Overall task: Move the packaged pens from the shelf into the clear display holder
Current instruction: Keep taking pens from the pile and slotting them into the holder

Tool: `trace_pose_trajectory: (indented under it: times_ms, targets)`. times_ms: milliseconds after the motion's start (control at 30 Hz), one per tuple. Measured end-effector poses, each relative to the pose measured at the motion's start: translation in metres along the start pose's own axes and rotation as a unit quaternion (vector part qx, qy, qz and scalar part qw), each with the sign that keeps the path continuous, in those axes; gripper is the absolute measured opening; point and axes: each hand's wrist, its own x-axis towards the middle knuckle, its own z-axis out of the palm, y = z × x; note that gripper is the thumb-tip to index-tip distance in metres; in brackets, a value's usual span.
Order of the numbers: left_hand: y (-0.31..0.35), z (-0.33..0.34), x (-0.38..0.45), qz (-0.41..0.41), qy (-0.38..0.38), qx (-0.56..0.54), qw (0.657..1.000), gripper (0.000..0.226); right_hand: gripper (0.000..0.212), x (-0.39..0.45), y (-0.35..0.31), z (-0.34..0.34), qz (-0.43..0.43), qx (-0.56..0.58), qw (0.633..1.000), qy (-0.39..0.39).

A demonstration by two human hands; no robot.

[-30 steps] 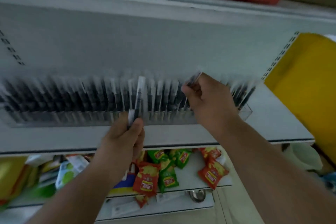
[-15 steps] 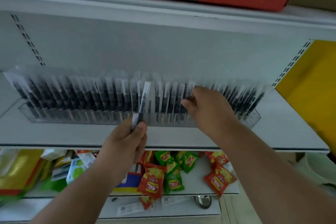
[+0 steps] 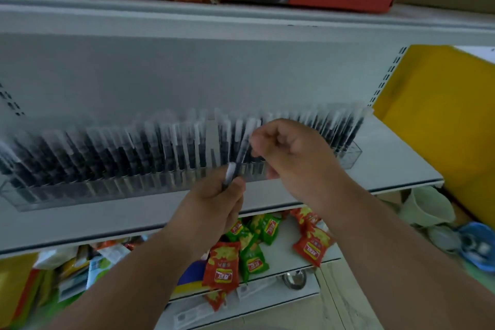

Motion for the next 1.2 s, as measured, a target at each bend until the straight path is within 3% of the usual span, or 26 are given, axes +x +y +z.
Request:
trace_pose_trajectory:
  times_ms: [100, 267, 367, 433, 500, 667, 833, 1100, 1200]
  targets:
    - [0.000, 0.002, 0.008, 0.024, -0.041, 0.046, 0.998, 0.024, 0.012, 0.000, -0.002, -0.007, 0.028, 0.044, 0.997, 0.047]
    - [-0.004, 0.006, 0.007, 0.021, -0.065, 0.054, 0.996, 0.028, 0.020, -0.006, -0.002, -0.010, 0.039, 0.090, 0.995, 0.021]
    - [0.002, 0.005, 0.005, 0.012, -0.023, 0.029, 0.999, 0.022, 0.020, 0.000, -0.001, -0.023, 0.013, 0.091, 0.986, 0.143]
    - [0.002, -0.002, 0.003, 0.001, 0.021, 0.014, 1.000, 0.022, 0.019, 0.009, 0.002, -0.042, -0.026, 0.037, 0.971, 0.237]
    - [0.000, -0.009, 0.000, -0.008, 0.054, 0.003, 0.998, 0.023, 0.020, 0.017, 0.009, -0.055, -0.058, -0.033, 0.960, 0.272]
    - [-0.001, -0.012, -0.009, -0.010, 0.077, -0.035, 0.996, 0.020, 0.014, 0.024, 0.025, -0.038, -0.076, -0.147, 0.962, 0.217]
    - [-0.003, -0.016, -0.013, -0.014, 0.085, -0.060, 0.994, 0.020, 0.022, 0.028, 0.037, -0.022, -0.086, -0.256, 0.953, 0.135]
    - [-0.012, -0.016, -0.009, 0.011, 0.085, 0.027, 0.996, 0.030, 0.032, 0.024, 0.050, -0.020, -0.033, -0.281, 0.950, 0.131]
    - [-0.012, -0.013, -0.003, 0.016, 0.095, 0.054, 0.994, 0.024, 0.032, 0.012, 0.035, -0.022, -0.027, -0.228, 0.964, 0.136]
